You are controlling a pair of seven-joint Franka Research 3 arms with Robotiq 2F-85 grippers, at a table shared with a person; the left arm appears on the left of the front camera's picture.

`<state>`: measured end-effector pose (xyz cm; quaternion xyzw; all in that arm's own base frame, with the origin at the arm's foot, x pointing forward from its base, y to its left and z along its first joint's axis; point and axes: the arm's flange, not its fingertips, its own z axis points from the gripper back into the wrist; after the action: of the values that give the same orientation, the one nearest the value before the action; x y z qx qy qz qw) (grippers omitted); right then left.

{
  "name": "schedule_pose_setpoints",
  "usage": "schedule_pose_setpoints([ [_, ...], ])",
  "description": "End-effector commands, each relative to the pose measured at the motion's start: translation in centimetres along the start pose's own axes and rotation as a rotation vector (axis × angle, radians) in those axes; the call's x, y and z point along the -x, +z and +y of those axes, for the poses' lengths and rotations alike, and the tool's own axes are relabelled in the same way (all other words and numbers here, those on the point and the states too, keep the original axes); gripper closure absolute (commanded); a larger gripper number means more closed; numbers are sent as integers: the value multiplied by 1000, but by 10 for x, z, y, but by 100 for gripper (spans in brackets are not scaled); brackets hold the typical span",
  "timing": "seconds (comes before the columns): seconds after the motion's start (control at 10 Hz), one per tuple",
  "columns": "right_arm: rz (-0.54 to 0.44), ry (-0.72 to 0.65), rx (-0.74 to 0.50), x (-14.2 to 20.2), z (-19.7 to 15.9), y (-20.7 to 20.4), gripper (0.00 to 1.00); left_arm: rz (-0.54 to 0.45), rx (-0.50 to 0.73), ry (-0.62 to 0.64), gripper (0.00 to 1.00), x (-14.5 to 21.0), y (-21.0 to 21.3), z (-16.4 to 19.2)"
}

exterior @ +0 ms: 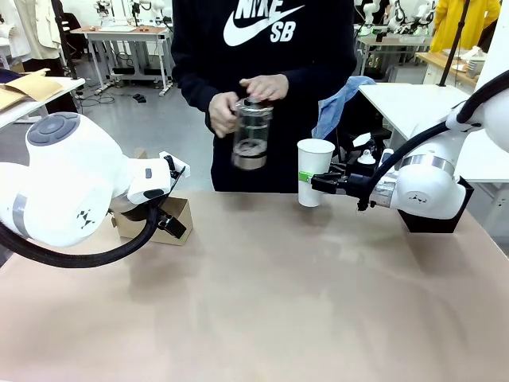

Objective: Pour a drink into a cup and package it in a carrier.
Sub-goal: When a person places the Paper Cup Lid on the 600 ml Paper Cup , lift the 600 ml Paper Cup.

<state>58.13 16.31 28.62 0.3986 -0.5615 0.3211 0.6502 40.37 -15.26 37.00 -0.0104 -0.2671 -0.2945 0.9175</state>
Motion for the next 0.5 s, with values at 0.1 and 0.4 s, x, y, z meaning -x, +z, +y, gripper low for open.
schedule_pose_setpoints([
  [0.1, -5, -1, -3, -4, 4, 0, 20, -1, 2, 1, 0, 0, 0, 1],
  [0.4, -5, -1, -3, -4, 4, 0, 20, -1, 2, 1, 0, 0, 0, 1],
])
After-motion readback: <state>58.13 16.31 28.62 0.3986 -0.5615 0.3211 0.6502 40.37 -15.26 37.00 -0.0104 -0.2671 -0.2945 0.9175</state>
